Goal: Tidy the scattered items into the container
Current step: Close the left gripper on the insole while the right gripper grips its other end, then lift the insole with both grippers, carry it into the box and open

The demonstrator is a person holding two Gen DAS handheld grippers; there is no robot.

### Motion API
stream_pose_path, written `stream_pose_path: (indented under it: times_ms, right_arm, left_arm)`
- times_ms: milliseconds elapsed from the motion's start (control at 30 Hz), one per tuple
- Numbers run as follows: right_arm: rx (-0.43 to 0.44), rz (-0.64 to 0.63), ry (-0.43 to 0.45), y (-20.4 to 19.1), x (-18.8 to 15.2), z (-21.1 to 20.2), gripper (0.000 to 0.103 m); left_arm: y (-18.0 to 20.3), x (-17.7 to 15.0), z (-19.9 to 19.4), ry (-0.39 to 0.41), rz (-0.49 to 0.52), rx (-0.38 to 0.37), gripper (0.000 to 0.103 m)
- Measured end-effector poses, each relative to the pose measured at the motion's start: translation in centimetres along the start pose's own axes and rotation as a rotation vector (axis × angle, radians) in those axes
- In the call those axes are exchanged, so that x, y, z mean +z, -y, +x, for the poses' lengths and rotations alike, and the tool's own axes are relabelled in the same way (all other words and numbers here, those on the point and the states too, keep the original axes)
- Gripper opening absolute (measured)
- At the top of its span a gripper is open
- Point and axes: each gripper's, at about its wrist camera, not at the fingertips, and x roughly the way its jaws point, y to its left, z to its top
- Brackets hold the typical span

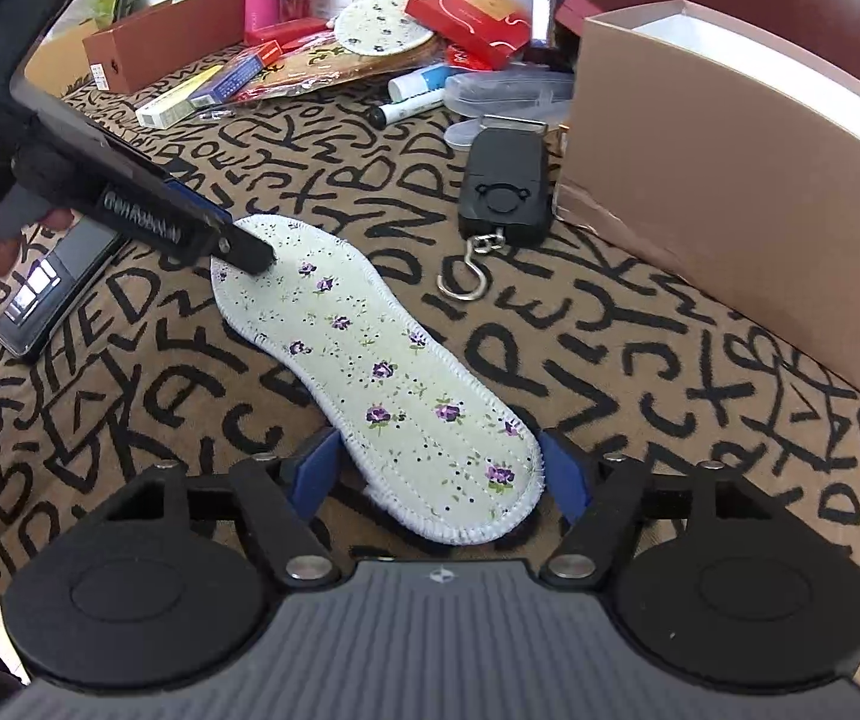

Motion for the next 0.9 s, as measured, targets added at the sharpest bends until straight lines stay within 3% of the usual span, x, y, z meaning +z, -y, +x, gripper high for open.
stream_pose_path:
  times_ms: [67,167,267,300,367,533,633,800,900]
  right_arm:
    - [-0.007,0.007,0.001,0.4,-0.3,-0.4,0.074]
    - [-0.013,0.009,-0.001,0.9,-0.8,-0.8,0.073]
    - [-0.014,0.009,-0.001,1.1,-1.3,-1.3,0.073]
    - [-0.013,0.008,-0.001,1.2,-1.4,-1.4,0.073]
    - [-0.015,0.011,-0.001,1.3,-1.6,-1.6,0.074]
    - [-0.008,-0.005,-0.008,1.5,-1.6,-1.3,0.077]
    - [-0.004,-0.03,-0.011,1.4,-1.5,-1.2,0.076]
    - [-0.002,-0.044,-0.007,1.4,-1.6,-1.5,0.074]
    - [-0.007,-0.041,-0.005,1.7,-1.7,-1.7,0.074]
  left_arm:
    - [-0.2,0.1,-0.1,-0.001,-0.03,-0.018,0.023]
    - [0.4,0.0,-0.3,-0.014,-0.012,-0.035,0.024]
    - [0.3,-0.2,-0.2,-0.043,-0.037,-0.051,0.052]
    - [0.4,-0.3,-0.2,-0.055,-0.034,-0.04,0.067]
    - [0.6,-0.6,-0.2,-0.07,-0.014,-0.024,0.077]
    - [1.9,-0.7,0.2,-0.061,0.038,-0.099,0.07]
    - [3.3,-0.1,0.6,-0.056,0.061,-0.071,0.063]
    - [3.6,0.3,0.4,-0.038,0.025,-0.031,0.039]
    - [3.5,0.5,-0.2,-0.022,0.001,-0.045,0.047]
